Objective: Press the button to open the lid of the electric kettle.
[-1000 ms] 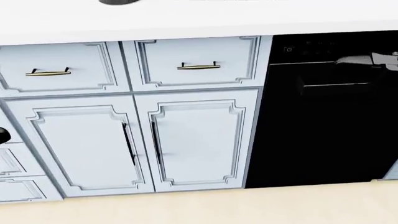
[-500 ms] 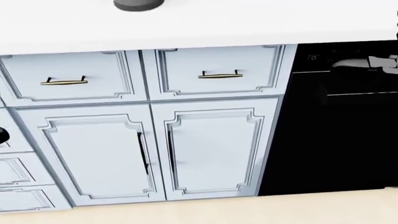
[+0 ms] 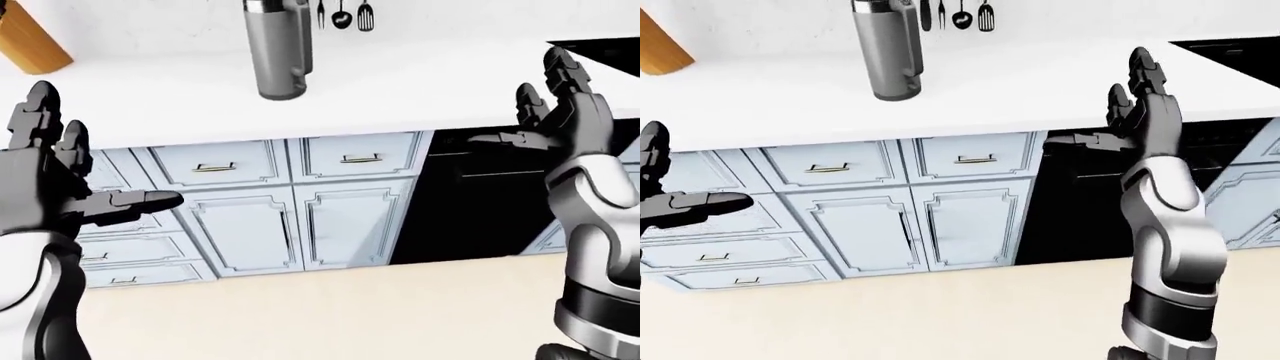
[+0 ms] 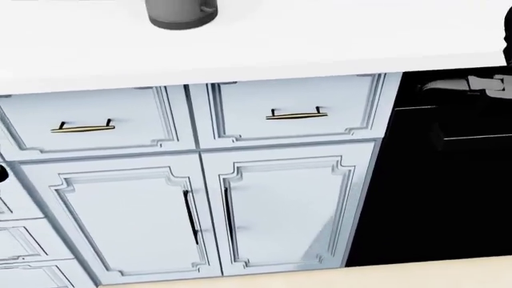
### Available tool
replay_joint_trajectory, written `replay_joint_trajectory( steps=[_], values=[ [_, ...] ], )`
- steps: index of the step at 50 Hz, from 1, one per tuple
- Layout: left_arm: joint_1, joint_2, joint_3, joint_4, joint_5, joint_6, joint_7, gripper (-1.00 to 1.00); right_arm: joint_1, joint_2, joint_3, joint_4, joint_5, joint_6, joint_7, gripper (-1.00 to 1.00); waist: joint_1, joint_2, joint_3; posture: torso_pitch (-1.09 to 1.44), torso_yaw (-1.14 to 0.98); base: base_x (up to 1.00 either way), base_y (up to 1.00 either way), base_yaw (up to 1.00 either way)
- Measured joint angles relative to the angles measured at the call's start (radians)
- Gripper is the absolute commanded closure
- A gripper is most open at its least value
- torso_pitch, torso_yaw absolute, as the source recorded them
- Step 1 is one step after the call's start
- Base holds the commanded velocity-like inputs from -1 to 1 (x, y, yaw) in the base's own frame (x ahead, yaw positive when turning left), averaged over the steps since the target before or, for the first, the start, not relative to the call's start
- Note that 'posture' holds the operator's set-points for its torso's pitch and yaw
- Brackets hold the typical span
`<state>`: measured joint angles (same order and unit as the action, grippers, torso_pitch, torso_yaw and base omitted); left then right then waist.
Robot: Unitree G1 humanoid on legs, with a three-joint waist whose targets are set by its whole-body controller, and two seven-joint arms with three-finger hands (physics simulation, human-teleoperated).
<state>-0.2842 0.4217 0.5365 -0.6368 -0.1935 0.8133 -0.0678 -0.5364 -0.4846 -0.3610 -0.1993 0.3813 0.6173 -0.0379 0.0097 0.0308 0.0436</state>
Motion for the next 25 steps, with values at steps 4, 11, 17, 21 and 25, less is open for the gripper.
replay_joint_trajectory(
  steps=[4, 11, 17, 21, 25],
  values=[
    [-0.004, 0.002, 0.002, -0.008, -0.004, -0.013, -0.002, -1.0, -0.007, -0.008, -0.013, -0.018, -0.001, -0.009, -0.003, -1.0, 0.005, -0.06, 0.003, 0.0, 0.0, 0.19, 0.12, 0.0],
    [-0.001, -0.006, -0.021, 0.01, -0.021, -0.002, -0.009, -1.0, 0.004, -0.012, -0.027, 0.0, -0.006, -0.005, -0.013, -1.0, -0.021, -0.069, -0.004, 0.0, 0.0, 0.2, 0.12, 0.0],
    [-0.009, 0.006, -0.004, -0.013, -0.023, -0.013, -0.004, -1.0, -0.016, -0.023, -0.029, -0.024, 0.004, -0.006, -0.015, -1.0, -0.029, 0.025, 0.001, 0.0, 0.0, 0.2, 0.12, 0.0],
    [0.002, 0.005, 0.008, 0.009, -0.017, -0.011, 0.002, -1.0, -0.006, -0.006, 0.0, -0.017, 0.011, 0.0, -0.009, -1.0, -0.011, 0.035, 0.003, 0.0, 0.0, 0.2, 0.12, 0.0],
    [0.0, 0.006, 0.005, 0.01, -0.014, -0.005, 0.006, -1.0, -0.006, -0.011, -0.007, -0.014, 0.014, 0.01, -0.007, -1.0, -0.004, 0.003, 0.0, 0.0, 0.0, 0.2, 0.12, 0.0]
  ],
)
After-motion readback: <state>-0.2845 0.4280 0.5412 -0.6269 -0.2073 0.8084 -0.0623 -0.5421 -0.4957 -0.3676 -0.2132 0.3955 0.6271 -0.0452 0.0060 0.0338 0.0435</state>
